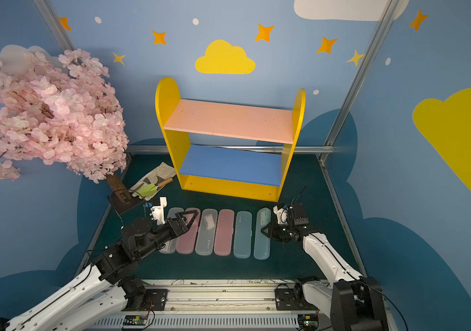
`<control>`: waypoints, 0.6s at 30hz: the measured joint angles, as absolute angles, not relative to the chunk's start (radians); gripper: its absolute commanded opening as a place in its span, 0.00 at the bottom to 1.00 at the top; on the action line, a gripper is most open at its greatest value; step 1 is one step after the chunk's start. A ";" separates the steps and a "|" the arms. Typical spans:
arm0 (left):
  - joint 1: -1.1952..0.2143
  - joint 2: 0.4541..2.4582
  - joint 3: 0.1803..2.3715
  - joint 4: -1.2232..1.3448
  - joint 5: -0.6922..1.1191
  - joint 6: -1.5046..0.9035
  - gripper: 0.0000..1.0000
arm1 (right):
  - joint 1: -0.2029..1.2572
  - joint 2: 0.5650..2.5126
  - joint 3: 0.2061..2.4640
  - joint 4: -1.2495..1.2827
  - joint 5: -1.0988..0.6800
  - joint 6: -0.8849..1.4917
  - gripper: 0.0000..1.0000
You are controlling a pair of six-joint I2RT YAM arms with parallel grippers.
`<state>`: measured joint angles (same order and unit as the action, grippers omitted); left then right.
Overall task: Remove the pencil cases from the shelf
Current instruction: Place the pencil case at the center of the board.
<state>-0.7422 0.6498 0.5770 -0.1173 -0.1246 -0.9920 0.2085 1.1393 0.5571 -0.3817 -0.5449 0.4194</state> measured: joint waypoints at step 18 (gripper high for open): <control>-0.731 0.609 0.545 -0.118 -0.134 -0.994 1.00 | 0.199 1.312 0.591 -0.297 -0.599 0.370 0.12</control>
<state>-0.7311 0.6090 0.5449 -0.1181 -0.1341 -0.9943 0.1989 1.3125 0.5907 -0.2974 -0.5995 0.3702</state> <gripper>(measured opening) 0.999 0.235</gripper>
